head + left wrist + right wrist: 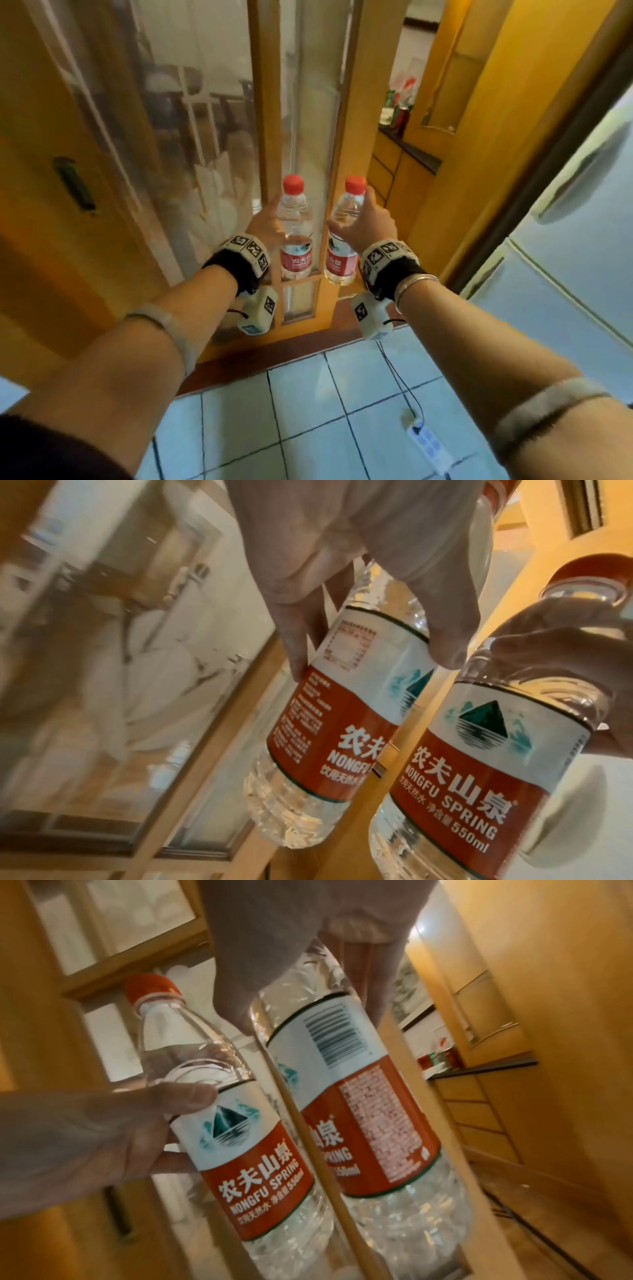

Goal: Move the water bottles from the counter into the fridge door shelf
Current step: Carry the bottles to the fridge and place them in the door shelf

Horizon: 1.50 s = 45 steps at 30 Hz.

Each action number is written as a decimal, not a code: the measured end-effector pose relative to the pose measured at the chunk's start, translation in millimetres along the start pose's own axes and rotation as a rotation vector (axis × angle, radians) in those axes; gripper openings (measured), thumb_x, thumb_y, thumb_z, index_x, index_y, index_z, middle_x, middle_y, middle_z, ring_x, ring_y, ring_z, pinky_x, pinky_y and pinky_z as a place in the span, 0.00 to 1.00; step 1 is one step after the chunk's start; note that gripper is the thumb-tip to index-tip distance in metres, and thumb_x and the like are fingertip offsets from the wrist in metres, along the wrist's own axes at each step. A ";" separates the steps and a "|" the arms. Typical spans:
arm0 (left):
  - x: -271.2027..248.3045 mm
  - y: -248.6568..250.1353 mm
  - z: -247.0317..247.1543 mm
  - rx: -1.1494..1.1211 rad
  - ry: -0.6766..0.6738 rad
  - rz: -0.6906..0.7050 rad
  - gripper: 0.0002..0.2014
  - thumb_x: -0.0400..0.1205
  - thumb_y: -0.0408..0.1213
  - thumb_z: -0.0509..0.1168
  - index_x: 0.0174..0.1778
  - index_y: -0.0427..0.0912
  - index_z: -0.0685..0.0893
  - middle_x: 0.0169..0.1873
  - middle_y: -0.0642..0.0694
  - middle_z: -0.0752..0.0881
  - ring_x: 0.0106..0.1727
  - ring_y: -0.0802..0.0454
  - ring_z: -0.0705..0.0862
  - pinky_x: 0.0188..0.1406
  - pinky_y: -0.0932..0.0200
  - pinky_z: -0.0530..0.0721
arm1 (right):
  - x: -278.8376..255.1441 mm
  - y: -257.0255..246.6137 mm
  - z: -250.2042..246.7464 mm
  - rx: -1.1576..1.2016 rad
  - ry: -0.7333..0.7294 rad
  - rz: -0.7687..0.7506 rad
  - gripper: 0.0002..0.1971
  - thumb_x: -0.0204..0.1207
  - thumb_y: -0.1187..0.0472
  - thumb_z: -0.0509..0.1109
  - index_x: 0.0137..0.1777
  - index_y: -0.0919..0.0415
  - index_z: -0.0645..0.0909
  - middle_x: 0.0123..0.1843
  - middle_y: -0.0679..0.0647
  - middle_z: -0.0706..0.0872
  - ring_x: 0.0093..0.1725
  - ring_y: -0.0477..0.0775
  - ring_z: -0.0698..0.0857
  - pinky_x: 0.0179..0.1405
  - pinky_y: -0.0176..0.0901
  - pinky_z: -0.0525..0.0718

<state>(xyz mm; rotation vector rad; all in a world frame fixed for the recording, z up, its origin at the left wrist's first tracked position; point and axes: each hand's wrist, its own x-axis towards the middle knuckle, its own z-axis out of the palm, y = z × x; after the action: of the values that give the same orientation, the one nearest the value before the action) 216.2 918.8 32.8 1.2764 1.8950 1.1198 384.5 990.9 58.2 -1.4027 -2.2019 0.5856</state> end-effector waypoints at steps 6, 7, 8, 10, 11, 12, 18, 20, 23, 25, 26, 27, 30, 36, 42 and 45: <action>65.7 50.9 75.8 0.050 -0.181 0.130 0.43 0.61 0.44 0.81 0.70 0.45 0.68 0.65 0.45 0.81 0.64 0.47 0.79 0.68 0.51 0.72 | 24.6 70.9 -50.3 -0.032 0.181 0.125 0.39 0.69 0.44 0.75 0.73 0.60 0.62 0.62 0.60 0.85 0.58 0.62 0.86 0.51 0.50 0.84; 77.0 59.5 87.3 0.034 -0.222 0.153 0.43 0.61 0.45 0.81 0.69 0.46 0.69 0.64 0.45 0.82 0.64 0.45 0.80 0.70 0.48 0.73 | 29.8 81.8 -57.7 -0.029 0.206 0.144 0.38 0.69 0.45 0.75 0.72 0.60 0.63 0.62 0.59 0.85 0.59 0.62 0.86 0.51 0.49 0.84; 87.5 69.1 99.1 0.044 -0.259 0.157 0.41 0.62 0.42 0.81 0.69 0.45 0.70 0.62 0.45 0.83 0.62 0.46 0.81 0.69 0.47 0.74 | 35.5 92.6 -64.2 -0.026 0.226 0.163 0.37 0.68 0.45 0.76 0.71 0.60 0.63 0.63 0.59 0.85 0.59 0.62 0.86 0.52 0.50 0.84; 111.2 84.0 121.5 0.024 -0.311 0.203 0.37 0.62 0.37 0.80 0.66 0.43 0.72 0.60 0.43 0.84 0.59 0.47 0.81 0.67 0.47 0.75 | 48.0 113.2 -75.4 -0.030 0.254 0.188 0.36 0.68 0.45 0.76 0.69 0.60 0.64 0.63 0.59 0.85 0.58 0.62 0.86 0.52 0.51 0.85; 122.6 91.3 131.6 0.006 -0.329 0.220 0.38 0.59 0.39 0.81 0.64 0.45 0.73 0.59 0.44 0.84 0.60 0.46 0.82 0.68 0.42 0.76 | 53.7 122.1 -80.3 -0.024 0.271 0.205 0.36 0.67 0.44 0.76 0.68 0.59 0.64 0.63 0.59 0.85 0.58 0.62 0.86 0.52 0.51 0.85; 133.7 99.9 141.8 -0.010 -0.352 0.236 0.38 0.57 0.40 0.82 0.63 0.48 0.73 0.59 0.44 0.84 0.61 0.44 0.82 0.67 0.37 0.77 | 60.0 130.4 -85.1 -0.010 0.294 0.234 0.35 0.67 0.44 0.76 0.67 0.58 0.64 0.63 0.59 0.85 0.58 0.62 0.86 0.52 0.52 0.85; 189.8 142.6 198.7 0.008 -0.456 0.341 0.36 0.62 0.37 0.81 0.64 0.52 0.73 0.56 0.52 0.84 0.58 0.51 0.82 0.65 0.46 0.79 | 87.6 173.3 -119.4 0.043 0.450 0.404 0.32 0.67 0.45 0.77 0.64 0.54 0.65 0.61 0.56 0.86 0.57 0.60 0.87 0.55 0.51 0.84; 205.3 154.2 217.7 0.007 -0.494 0.393 0.37 0.62 0.37 0.81 0.65 0.52 0.72 0.58 0.50 0.84 0.58 0.51 0.82 0.65 0.45 0.79 | 94.6 187.6 -130.5 0.028 0.483 0.453 0.31 0.67 0.44 0.77 0.64 0.54 0.68 0.61 0.56 0.86 0.58 0.60 0.87 0.54 0.49 0.83; 224.6 171.3 247.8 0.007 -0.534 0.423 0.37 0.63 0.37 0.80 0.67 0.50 0.71 0.62 0.47 0.83 0.59 0.51 0.81 0.64 0.46 0.79 | 106.6 208.5 -147.5 0.012 0.504 0.520 0.29 0.67 0.43 0.76 0.63 0.55 0.71 0.61 0.56 0.87 0.58 0.60 0.87 0.52 0.45 0.81; 237.2 182.6 269.4 -0.017 -0.560 0.430 0.37 0.64 0.36 0.80 0.67 0.50 0.71 0.62 0.46 0.83 0.59 0.50 0.81 0.64 0.45 0.79 | 116.4 224.6 -159.9 0.010 0.521 0.540 0.29 0.67 0.42 0.75 0.62 0.56 0.71 0.61 0.56 0.87 0.58 0.60 0.86 0.50 0.41 0.78; 244.0 188.3 280.5 -0.028 -0.578 0.431 0.37 0.64 0.35 0.79 0.67 0.50 0.71 0.62 0.47 0.83 0.58 0.50 0.81 0.64 0.44 0.79 | 122.1 233.5 -165.5 0.011 0.525 0.546 0.29 0.68 0.42 0.75 0.62 0.57 0.71 0.60 0.57 0.86 0.58 0.60 0.86 0.49 0.40 0.76; 251.8 193.6 292.0 -0.035 -0.592 0.435 0.37 0.64 0.35 0.79 0.67 0.50 0.70 0.62 0.47 0.83 0.57 0.51 0.80 0.64 0.44 0.80 | 128.6 242.3 -171.0 0.020 0.529 0.551 0.29 0.68 0.42 0.75 0.61 0.58 0.71 0.60 0.57 0.86 0.58 0.60 0.86 0.49 0.40 0.75; 276.7 212.3 323.8 -0.036 -0.611 0.444 0.37 0.65 0.34 0.79 0.68 0.50 0.70 0.63 0.46 0.82 0.59 0.50 0.80 0.63 0.43 0.80 | 156.5 273.9 -187.5 0.077 0.546 0.563 0.28 0.68 0.44 0.76 0.61 0.58 0.71 0.59 0.59 0.86 0.57 0.61 0.86 0.52 0.43 0.77; 333.1 252.2 378.5 -0.030 -0.608 0.456 0.38 0.65 0.34 0.79 0.69 0.49 0.69 0.64 0.45 0.82 0.65 0.45 0.80 0.64 0.41 0.79 | 211.8 329.9 -225.6 0.153 0.597 0.582 0.26 0.67 0.50 0.78 0.59 0.58 0.71 0.59 0.59 0.85 0.58 0.62 0.85 0.61 0.55 0.83; 376.2 277.7 414.4 -0.043 -0.611 0.464 0.39 0.64 0.35 0.79 0.69 0.51 0.69 0.65 0.45 0.82 0.66 0.44 0.80 0.65 0.37 0.79 | 250.2 360.8 -251.9 0.178 0.576 0.601 0.21 0.70 0.55 0.77 0.58 0.58 0.72 0.60 0.59 0.85 0.60 0.61 0.84 0.63 0.54 0.80; 397.2 284.2 428.2 -0.019 -0.623 0.484 0.38 0.64 0.35 0.79 0.69 0.50 0.69 0.64 0.45 0.82 0.65 0.45 0.80 0.65 0.40 0.80 | 271.8 373.9 -256.1 0.183 0.556 0.623 0.23 0.70 0.55 0.77 0.60 0.59 0.72 0.59 0.60 0.84 0.59 0.61 0.84 0.62 0.54 0.80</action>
<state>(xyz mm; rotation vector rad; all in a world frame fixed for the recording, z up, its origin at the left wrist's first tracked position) 546.0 1476.8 74.4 1.8667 1.1449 0.8093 702.1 1412.1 89.6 -1.8737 -1.2446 0.4966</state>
